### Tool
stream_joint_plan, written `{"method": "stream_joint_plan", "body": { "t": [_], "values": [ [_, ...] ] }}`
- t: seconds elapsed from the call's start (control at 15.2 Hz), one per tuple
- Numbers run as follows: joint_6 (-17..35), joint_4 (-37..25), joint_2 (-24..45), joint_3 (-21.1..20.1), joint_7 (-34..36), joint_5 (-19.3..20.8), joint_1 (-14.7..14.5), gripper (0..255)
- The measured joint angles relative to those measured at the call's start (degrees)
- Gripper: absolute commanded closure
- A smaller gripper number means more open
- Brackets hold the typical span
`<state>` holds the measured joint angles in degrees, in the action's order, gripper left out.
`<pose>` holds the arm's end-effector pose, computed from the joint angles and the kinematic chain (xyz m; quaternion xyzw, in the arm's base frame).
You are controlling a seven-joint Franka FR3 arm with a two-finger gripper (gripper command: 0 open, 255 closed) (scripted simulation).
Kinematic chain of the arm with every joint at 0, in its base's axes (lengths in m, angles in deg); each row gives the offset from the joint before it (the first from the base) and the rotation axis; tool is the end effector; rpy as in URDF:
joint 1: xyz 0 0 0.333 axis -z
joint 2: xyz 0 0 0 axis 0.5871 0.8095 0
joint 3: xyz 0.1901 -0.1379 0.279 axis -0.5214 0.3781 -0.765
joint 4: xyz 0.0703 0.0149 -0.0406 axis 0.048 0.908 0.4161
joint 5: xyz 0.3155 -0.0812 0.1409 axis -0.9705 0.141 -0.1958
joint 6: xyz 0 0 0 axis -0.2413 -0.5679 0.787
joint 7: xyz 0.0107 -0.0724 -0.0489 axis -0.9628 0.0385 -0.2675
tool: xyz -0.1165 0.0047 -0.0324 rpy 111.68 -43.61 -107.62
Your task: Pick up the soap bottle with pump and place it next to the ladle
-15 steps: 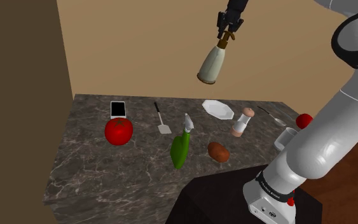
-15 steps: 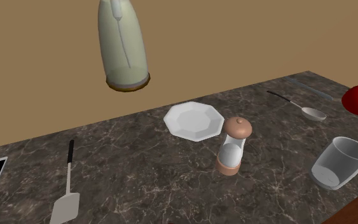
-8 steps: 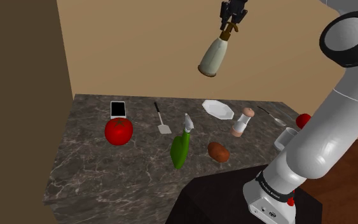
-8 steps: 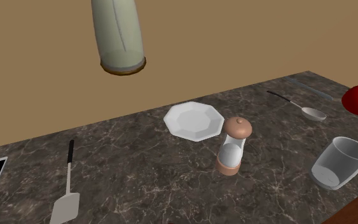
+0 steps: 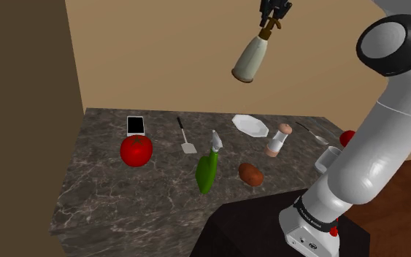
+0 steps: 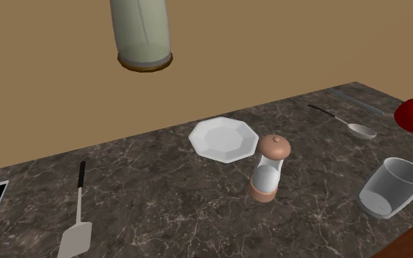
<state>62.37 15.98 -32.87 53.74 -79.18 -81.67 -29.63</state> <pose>0.4839 -0.1512 0.7729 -0.9842 0.1762 -0.0164 0.0089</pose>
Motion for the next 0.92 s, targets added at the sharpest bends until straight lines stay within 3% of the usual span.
{"method": "stream_joint_plan", "body": {
  "t": [0.33, 0.92],
  "values": [
    [5.7, 15.0, -9.5, 1.5, -4.1, 2.4, 1.5, 255],
    [11.7, 29.9, -18.8, 6.9, -14.2, 5.6, 6.0, 255]
  ]
}}
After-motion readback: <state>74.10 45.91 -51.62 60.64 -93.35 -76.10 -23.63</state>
